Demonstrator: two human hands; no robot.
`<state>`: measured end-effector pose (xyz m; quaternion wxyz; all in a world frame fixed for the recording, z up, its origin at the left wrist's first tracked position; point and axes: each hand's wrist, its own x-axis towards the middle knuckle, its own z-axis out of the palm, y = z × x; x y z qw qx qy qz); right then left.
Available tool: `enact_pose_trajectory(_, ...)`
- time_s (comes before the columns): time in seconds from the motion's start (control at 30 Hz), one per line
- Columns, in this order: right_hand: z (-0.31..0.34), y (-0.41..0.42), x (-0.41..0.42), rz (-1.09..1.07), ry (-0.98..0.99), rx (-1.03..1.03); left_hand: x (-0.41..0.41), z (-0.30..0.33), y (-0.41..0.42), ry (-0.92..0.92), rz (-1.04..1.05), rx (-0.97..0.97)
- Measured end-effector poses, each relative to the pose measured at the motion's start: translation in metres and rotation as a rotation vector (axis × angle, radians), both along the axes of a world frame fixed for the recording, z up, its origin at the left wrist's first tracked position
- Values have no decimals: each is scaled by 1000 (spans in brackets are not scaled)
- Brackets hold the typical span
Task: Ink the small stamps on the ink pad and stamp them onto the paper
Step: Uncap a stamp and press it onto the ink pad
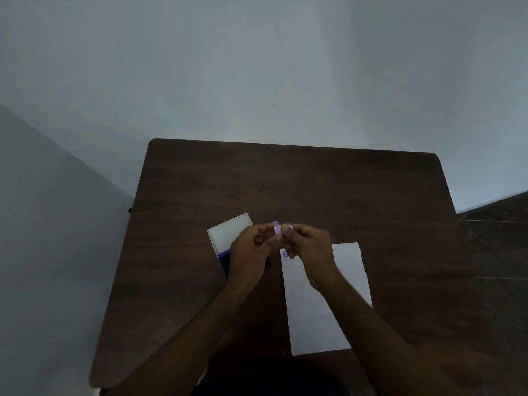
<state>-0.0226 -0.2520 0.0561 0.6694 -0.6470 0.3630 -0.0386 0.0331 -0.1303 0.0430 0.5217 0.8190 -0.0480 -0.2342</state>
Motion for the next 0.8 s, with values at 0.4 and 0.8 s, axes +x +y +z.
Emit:
enact_pose_trajectory(0.4,20,15,6,-7,-52,127,-8,6,48,87,94,-135)
enact_pose_trajectory(0.8,39,48,20,-41,63,366,-40,-37,148,164,323,-166)
